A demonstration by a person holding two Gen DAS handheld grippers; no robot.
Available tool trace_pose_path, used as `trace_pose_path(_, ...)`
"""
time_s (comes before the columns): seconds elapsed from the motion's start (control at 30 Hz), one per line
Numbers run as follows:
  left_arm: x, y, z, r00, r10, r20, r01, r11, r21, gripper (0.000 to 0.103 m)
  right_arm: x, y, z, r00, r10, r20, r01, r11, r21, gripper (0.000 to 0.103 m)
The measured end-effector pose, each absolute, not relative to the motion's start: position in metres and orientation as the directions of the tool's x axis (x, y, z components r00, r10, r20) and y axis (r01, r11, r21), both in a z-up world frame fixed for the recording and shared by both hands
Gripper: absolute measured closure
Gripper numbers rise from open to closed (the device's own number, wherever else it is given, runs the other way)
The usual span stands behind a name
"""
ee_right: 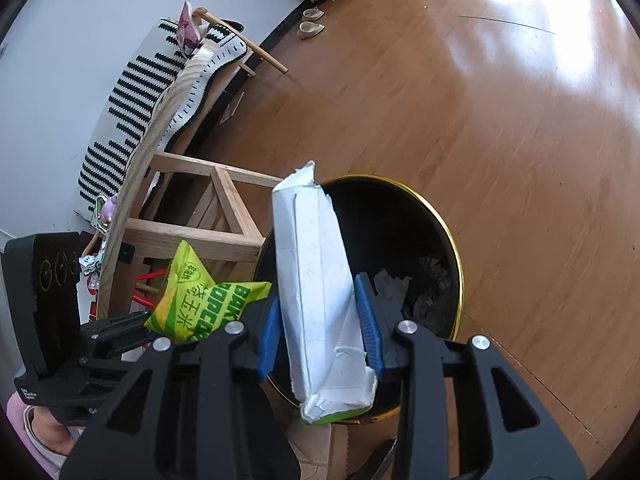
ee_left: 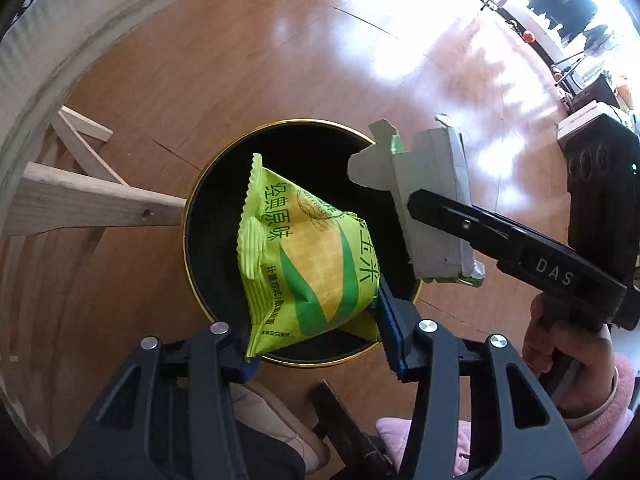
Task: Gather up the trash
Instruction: 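Carry both items over the black bin and open both tools to drop them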
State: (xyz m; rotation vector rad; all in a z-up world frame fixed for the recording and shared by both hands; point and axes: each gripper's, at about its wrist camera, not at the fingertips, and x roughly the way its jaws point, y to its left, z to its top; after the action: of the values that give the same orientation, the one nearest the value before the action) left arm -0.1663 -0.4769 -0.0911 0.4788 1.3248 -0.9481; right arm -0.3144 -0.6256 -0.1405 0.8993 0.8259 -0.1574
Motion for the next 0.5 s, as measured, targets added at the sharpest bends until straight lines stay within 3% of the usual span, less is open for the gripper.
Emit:
trace_pose_path(0.07, -0.166, -0.477, -0.089, -0.042, -0.319, -0.947, 0.802, 0.555, -0.223, 0.055, -0.310, -0.624, -0.140, 0.683, 0.205, -0.701, 0.455, 0.632, 0.627, 0.067)
trace_pose_path(0.13, -0.169, -0.480, -0.088, -0.054, -0.324, -0.945, 0.796, 0.557, -0.237, 0.043, -0.309, -0.623, -0.138, 0.687, 0.204, -0.697, 0.460, 0.621, 0.635, 0.055)
trace_pose_path(0.17, -0.172, -0.480, -0.086, -0.063, -0.328, -0.943, 0.792, 0.559, -0.247, 0.020, -0.310, -0.625, -0.136, 0.697, 0.208, -0.686, 0.462, 0.602, 0.652, 0.044)
trace_pose_path(0.2, -0.175, -0.480, -0.083, -0.060, -0.334, -0.941, 0.790, 0.560, -0.249, 0.006, -0.309, -0.626, -0.136, 0.701, 0.209, -0.682, 0.470, 0.584, 0.662, 0.018)
trace_pose_path(0.23, -0.179, -0.479, -0.079, -0.048, -0.347, -0.937, 0.796, 0.554, -0.246, 0.006, -0.310, -0.628, -0.133, 0.705, 0.198, -0.681, 0.485, 0.567, 0.666, 0.011)
trace_pose_path(0.4, -0.191, -0.473, -0.051, 0.030, -0.398, -0.917, 0.852, 0.490, -0.185, 0.006, -0.318, -0.636, -0.114, 0.715, 0.079, -0.695, 0.547, 0.556, 0.626, 0.009)
trace_pose_path(0.5, -0.188, -0.453, 0.004, 0.110, -0.547, -0.830, 0.858, 0.474, -0.199, 0.006, -0.320, -0.635, -0.099, 0.617, -0.114, -0.779, 0.680, 0.576, 0.454, 0.007)
